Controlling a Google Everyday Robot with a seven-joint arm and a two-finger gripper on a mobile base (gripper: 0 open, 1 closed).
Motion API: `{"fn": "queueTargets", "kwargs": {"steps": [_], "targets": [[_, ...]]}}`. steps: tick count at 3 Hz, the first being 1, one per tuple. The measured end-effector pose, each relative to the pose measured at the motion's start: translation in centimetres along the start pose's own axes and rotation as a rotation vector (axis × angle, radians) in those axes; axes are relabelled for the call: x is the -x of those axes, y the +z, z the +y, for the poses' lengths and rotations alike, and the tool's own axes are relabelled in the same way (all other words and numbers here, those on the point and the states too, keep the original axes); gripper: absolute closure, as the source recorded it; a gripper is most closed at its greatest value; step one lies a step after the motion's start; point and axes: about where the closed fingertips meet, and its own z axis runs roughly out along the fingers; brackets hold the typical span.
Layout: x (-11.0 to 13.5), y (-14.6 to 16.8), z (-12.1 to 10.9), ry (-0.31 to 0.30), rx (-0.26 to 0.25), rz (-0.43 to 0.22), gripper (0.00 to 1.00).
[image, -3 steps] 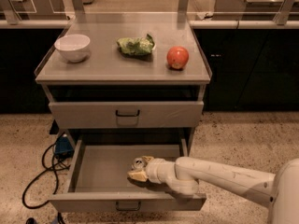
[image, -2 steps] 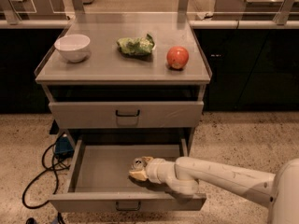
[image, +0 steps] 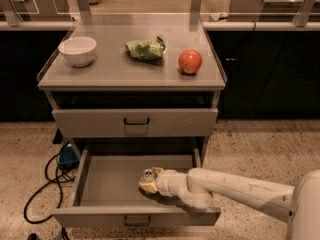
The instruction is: Pick 7up can from middle drawer and place on counter
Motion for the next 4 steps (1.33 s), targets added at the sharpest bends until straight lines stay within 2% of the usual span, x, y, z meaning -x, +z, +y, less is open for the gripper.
{"fn": "queueTargets", "kwargs": {"steps": [1, 2, 3, 4], "targets": [[0.3, -1.2, -0.3, 0.004, 0.004, -0.012, 1.00], [1.7, -5.4, -1.4, 0.013, -0.008, -0.024, 1.00], [6.5, -11.2, -3.4, -0.018, -0.017, -0.074, 1.00], [12.9, -15.3, -5.4, -0.050, -0.004, -0.177, 1.00]]}}
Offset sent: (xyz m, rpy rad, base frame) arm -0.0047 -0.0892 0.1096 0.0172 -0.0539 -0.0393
